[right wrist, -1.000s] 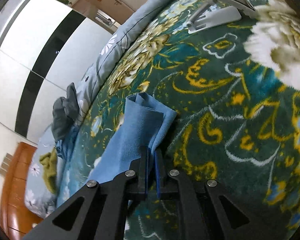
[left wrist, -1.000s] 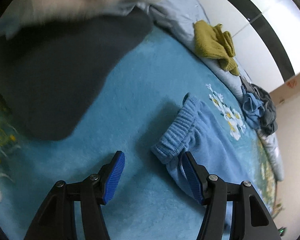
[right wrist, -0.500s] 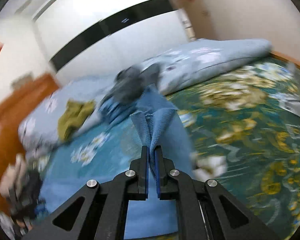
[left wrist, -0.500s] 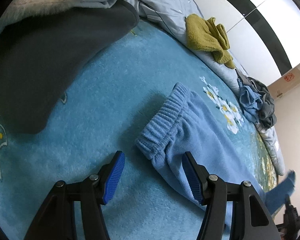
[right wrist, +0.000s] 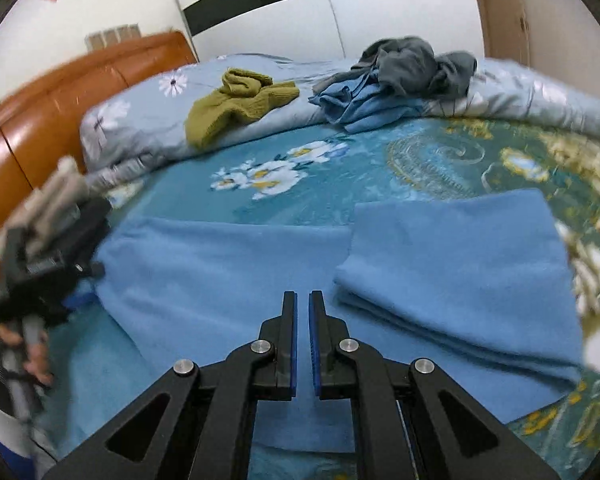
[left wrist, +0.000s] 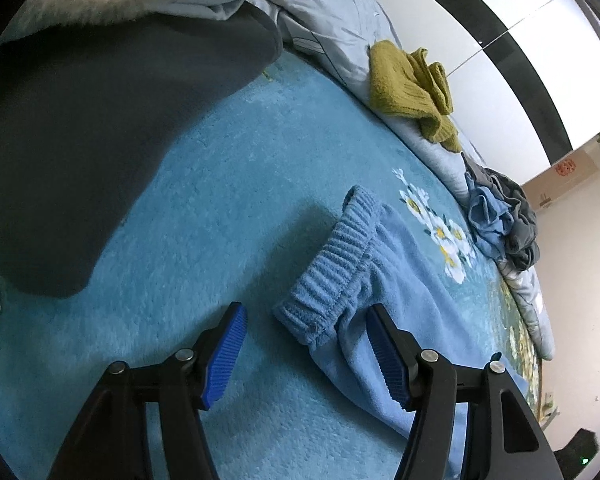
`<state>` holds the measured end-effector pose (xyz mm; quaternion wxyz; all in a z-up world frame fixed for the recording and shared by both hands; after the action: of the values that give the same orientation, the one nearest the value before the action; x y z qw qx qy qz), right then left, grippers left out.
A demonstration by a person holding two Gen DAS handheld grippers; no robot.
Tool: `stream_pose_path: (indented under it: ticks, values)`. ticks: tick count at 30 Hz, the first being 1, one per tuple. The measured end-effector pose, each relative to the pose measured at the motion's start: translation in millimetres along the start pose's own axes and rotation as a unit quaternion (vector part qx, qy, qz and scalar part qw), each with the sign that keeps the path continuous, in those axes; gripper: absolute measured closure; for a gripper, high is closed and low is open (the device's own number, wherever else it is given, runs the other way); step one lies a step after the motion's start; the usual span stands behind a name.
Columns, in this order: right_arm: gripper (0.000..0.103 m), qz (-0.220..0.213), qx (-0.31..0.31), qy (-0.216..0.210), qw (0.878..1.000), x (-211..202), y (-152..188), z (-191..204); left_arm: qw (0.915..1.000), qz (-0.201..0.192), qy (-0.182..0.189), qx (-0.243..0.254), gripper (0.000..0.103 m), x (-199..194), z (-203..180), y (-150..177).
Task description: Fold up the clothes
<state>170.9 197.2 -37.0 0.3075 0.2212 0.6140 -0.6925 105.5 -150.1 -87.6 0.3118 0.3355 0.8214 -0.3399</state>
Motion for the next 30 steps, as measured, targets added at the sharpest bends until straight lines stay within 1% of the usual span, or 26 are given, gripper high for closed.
stream_pose_path:
  ticks: [2, 3, 4, 5, 13, 14, 17, 18, 19, 22, 28, 30]
  values:
    - [0.094, -0.007, -0.026, 0.034, 0.999, -3.6, -5.7, -4.5, 1.0000, 0.000, 0.004, -0.003, 0.037, 0.1, 1.4, -0.3]
    - [0.080, -0.010, -0.039, 0.052, 0.998, -5.6, -8.7, -6.8, 1.0000, 0.001, 0.004, -0.001, 0.037, 0.4, 1.2, -0.2]
    - [0.063, -0.008, -0.048, 0.063, 0.997, -5.0, -9.6, -8.7, 1.0000, 0.001, 0.003, 0.002, 0.037, 0.4, 0.9, 0.0]
    - [0.059, 0.001, -0.053, 0.066, 0.996, -0.4, -7.5, -10.3, 1.0000, 0.001, 0.003, 0.006, 0.037, 0.3, 0.5, 0.3]
    - [0.058, 0.077, -0.091, 0.086, 0.989, 34.8, 9.6, -23.0, 0.9997, 0.005, 0.006, 0.022, 0.031, 1.9, -2.0, 0.7]
    - [0.058, 0.080, -0.091, 0.085, 0.989, 36.2, 9.9, -23.5, 0.9997, 0.006, 0.007, 0.022, 0.031, 2.0, -2.0, 0.6]
    - [0.058, 0.063, -0.073, 0.065, 0.993, 26.8, 3.2, -20.3, 0.9996, 0.006, 0.010, 0.024, 0.030, 2.4, -2.0, 0.6]
    - [0.065, 0.057, -0.067, 0.058, 0.994, 23.7, 0.9, -19.2, 0.9996, 0.007, 0.011, 0.025, 0.030, 2.4, -2.0, 0.6]
    - [0.078, 0.052, -0.061, 0.052, 0.995, 20.5, -1.4, -18.2, 0.9996, 0.007, 0.012, 0.026, 0.030, 2.5, -2.1, 0.6]
    - [0.096, 0.034, -0.042, 0.032, 0.998, 10.9, -8.4, -15.0, 0.9995, 0.008, 0.016, 0.026, 0.029, 2.2, -1.8, 0.0]
    - [0.097, -0.001, -0.006, -0.009, 1.000, -8.9, -22.6, -8.9, 0.9992, 0.009, 0.040, 0.004, 0.029, 1.0, 2.7, -4.6]
    - [0.097, -0.012, 0.006, -0.022, 1.000, -15.6, -27.4, -6.9, 0.9991, 0.006, 0.041, 0.000, 0.029, 2.1, 2.4, -5.4]
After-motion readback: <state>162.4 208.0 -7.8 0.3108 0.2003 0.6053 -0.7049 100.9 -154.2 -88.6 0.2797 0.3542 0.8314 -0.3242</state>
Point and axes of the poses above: each gripper's, at about its wrist camera, not at the fingertips, and x roughly the way its jaws point, z to its left, y to its underside, the point moved 6 cm from there along x, roughly the way its jaws point, and after that the axes turned 3 degrees about -x, right-handed, at the moved point
